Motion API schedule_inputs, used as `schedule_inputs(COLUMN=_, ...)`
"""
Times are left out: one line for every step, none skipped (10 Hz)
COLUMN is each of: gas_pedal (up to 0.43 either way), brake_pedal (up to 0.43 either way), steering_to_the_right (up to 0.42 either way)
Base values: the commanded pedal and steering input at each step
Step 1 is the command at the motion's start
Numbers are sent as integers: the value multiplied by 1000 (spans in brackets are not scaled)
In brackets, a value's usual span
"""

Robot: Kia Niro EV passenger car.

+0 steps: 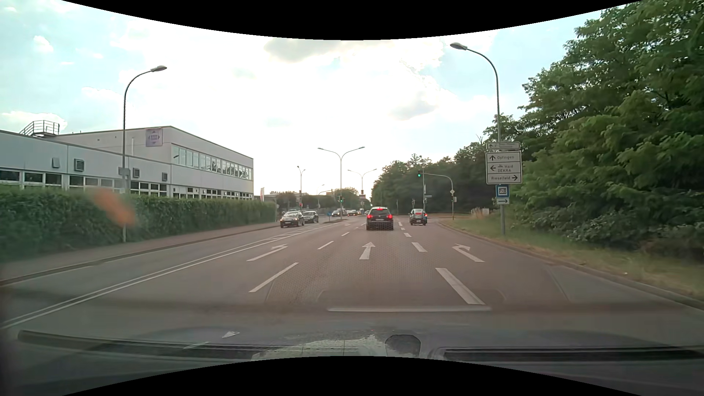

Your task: Follow the waypoints while adhering to traffic rules and regulations

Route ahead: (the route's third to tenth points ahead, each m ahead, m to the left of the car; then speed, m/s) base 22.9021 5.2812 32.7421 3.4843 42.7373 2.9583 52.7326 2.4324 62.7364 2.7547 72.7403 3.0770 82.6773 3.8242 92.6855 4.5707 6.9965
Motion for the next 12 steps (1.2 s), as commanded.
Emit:
schedule_inputs(gas_pedal=0, brake_pedal=98, steering_to_the_right=7)
schedule_inputs(gas_pedal=0, brake_pedal=104, steering_to_the_right=6)
schedule_inputs(gas_pedal=0, brake_pedal=104, steering_to_the_right=6)
schedule_inputs(gas_pedal=0, brake_pedal=110, steering_to_the_right=6)
schedule_inputs(gas_pedal=0, brake_pedal=122, steering_to_the_right=6)
schedule_inputs(gas_pedal=0, brake_pedal=171, steering_to_the_right=6)
schedule_inputs(gas_pedal=0, brake_pedal=207, steering_to_the_right=6)
schedule_inputs(gas_pedal=0, brake_pedal=232, steering_to_the_right=6)
schedule_inputs(gas_pedal=0, brake_pedal=238, steering_to_the_right=6)
schedule_inputs(gas_pedal=0, brake_pedal=238, steering_to_the_right=6)
schedule_inputs(gas_pedal=0, brake_pedal=238, steering_to_the_right=6)
schedule_inputs(gas_pedal=0, brake_pedal=244, steering_to_the_right=6)
